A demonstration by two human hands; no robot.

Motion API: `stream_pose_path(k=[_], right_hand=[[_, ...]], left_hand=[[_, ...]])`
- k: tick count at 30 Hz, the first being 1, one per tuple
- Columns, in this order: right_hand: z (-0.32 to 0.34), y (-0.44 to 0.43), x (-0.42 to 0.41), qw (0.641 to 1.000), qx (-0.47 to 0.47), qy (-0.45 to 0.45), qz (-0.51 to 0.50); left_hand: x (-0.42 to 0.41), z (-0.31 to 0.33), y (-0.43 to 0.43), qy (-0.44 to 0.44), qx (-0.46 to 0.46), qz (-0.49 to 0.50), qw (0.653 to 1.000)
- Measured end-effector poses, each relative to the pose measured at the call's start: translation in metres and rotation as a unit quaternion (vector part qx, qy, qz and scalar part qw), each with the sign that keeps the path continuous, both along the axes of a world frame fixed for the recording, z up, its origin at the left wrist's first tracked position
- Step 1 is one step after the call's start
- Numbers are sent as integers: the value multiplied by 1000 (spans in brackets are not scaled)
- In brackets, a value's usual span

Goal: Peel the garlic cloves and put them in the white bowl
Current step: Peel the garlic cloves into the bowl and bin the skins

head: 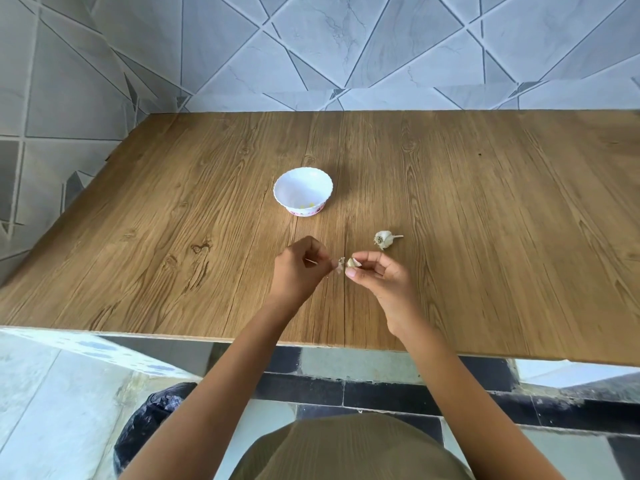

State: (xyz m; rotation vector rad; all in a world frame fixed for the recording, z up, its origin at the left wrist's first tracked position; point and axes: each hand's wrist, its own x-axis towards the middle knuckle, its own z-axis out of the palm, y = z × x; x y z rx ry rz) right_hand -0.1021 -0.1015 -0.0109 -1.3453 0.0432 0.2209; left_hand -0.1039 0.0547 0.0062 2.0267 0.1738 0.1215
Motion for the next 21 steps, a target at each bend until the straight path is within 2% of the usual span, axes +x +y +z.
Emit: stream_pose_path(k=[2,3,7,10,13,17,19,21], right_hand=[[0,2,1,999,-35,-34,-11],[-1,3,1,997,-50,-52,-14],[-4,5,1,986,-110,-121,-14],[-5,6,1,984,-115,-138,-7],[-5,4,2,987,-105,-124,-2],[-4,3,4,1000,-16,-11,2],[-5,2,4,1000,-14,4,-2],[-5,2,5,1000,-20,9,-6]], left_hand=[[-4,7,-4,44,-118,-39,991],[-6,8,-6,60,-141,-56,987],[-5,8,-8,73,-156,-66,983],[-1,7,-6,67,-147,-58,985],[1,7,-4,62,-102,-68,991],[4,6,-2,49,-47,-67,995],[7,2,0,21,41,-53,997],[9,-4,2,-5,158,-62,986]])
